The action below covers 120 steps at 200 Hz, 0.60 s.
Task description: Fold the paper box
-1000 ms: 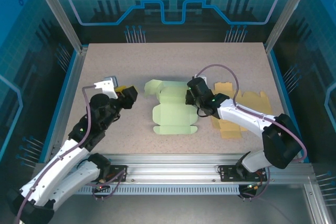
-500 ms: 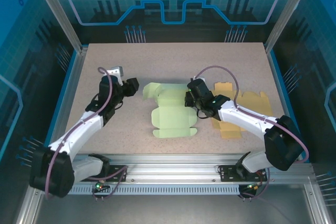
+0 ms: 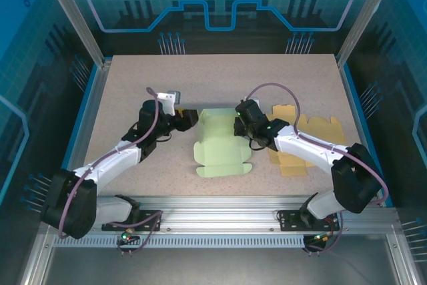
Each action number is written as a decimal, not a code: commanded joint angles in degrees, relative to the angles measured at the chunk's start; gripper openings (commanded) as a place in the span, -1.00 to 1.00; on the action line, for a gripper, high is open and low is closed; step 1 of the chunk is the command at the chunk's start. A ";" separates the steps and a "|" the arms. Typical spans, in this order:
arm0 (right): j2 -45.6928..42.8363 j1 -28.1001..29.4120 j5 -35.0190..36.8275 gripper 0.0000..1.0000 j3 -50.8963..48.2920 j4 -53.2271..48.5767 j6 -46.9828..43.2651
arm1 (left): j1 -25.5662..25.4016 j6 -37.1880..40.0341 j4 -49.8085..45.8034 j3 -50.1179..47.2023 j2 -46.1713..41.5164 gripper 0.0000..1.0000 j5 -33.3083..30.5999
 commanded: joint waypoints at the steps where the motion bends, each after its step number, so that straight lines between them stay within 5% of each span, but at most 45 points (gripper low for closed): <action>1: 0.86 -0.50 1.51 -1.00 2.46 -0.93 0.11 | -0.88 -0.71 4.94 -2.86 0.38 0.24 2.38; 120: 2.72 -0.98 0.56 -1.00 4.72 -0.99 -0.25 | -6.61 -0.38 8.02 -10.59 -5.59 0.20 1.82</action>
